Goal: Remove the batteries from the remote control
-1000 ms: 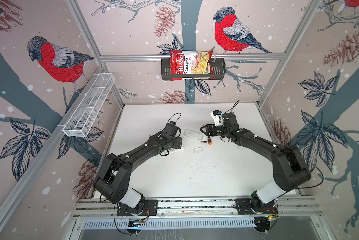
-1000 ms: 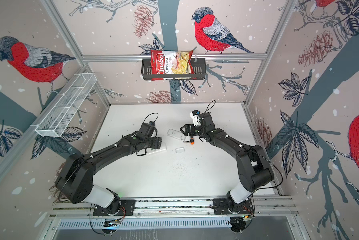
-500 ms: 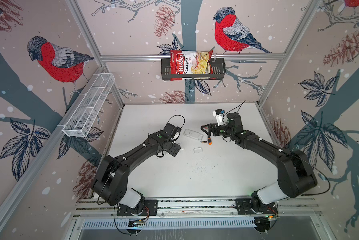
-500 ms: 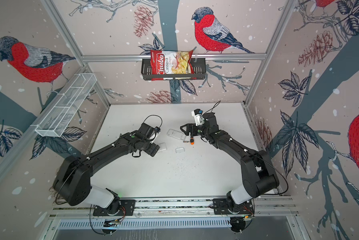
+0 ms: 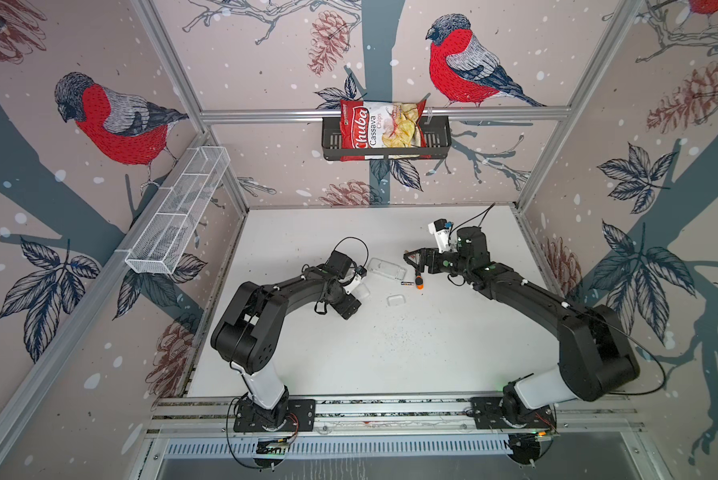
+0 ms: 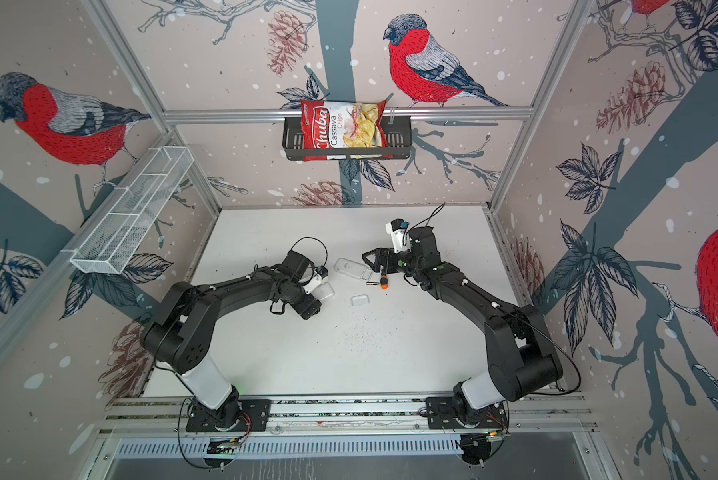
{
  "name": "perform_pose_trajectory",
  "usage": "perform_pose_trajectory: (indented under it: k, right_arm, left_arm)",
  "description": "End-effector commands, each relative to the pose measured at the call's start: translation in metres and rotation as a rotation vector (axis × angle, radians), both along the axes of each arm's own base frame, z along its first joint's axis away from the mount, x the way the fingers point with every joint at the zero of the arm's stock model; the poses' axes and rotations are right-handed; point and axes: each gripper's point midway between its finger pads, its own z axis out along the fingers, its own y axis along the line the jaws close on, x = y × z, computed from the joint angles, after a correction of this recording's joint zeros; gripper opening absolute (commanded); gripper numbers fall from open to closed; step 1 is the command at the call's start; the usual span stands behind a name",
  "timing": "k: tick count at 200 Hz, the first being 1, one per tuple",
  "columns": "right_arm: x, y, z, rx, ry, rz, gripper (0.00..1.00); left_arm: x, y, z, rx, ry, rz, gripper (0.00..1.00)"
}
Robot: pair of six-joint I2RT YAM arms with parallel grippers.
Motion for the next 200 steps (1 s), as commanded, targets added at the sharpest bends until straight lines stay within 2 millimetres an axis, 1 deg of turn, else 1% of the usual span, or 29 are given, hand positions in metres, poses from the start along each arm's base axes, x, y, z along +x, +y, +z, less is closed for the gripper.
perform_pose_trajectory:
  k: [1,10,13,17,43,63,71,73,76,100,132,153,168,200]
  right_arm:
    - [0.002,0.004,0.008,0.023,-0.031,0.015,0.84]
    - [0.002,0.004,0.007,0.022,-0.03,0.015,0.84]
    - [0.002,0.004,0.007,0.022,-0.03,0.015,0.85]
    - [0.002,0.003,0.007,0.022,-0.028,0.015,0.84]
    - [0.003,0.004,0.005,0.02,-0.024,0.015,0.84]
    - [0.003,0.004,0.004,0.019,-0.023,0.015,0.84]
    - [0.003,0.004,0.004,0.018,-0.021,0.014,0.84]
    - [0.003,0.004,0.004,0.018,-0.021,0.015,0.84]
    - [0.003,0.004,0.004,0.019,-0.022,0.015,0.84]
    - [0.002,0.005,0.004,0.023,-0.02,0.019,0.84]
    - [0.001,0.009,0.002,0.026,-0.01,0.032,0.84]
    - [-0.001,0.013,0.002,0.026,-0.01,0.041,0.84]
    - [-0.001,0.013,0.001,0.025,-0.007,0.042,0.84]
    - [-0.001,0.013,0.001,0.023,-0.007,0.043,0.84]
  left_arm:
    - [-0.002,0.004,-0.01,-0.019,0.052,-0.011,0.86]
    - [-0.003,0.006,-0.013,-0.026,0.073,-0.005,0.86]
    - [0.004,0.003,-0.007,-0.037,0.056,-0.005,0.86]
    - [0.005,0.002,-0.007,-0.041,0.056,-0.007,0.85]
    - [0.003,0.002,-0.009,-0.04,0.063,-0.014,0.83]
    - [0.001,0.004,-0.008,-0.038,0.058,-0.013,0.77]
    - [0.005,0.003,-0.002,-0.042,0.035,-0.01,0.75]
    - [0.0,0.006,-0.006,-0.036,0.045,-0.008,0.75]
    - [-0.002,0.007,-0.006,-0.037,0.044,-0.007,0.74]
    - [-0.012,0.009,0.0,-0.055,0.032,-0.002,0.71]
    - [-0.021,0.011,0.003,-0.054,0.006,0.003,0.74]
    - [-0.024,0.011,0.004,-0.053,-0.005,0.006,0.73]
    - [-0.026,0.01,0.002,-0.064,0.004,0.009,0.69]
    - [-0.027,0.011,-0.01,-0.05,0.039,0.021,0.64]
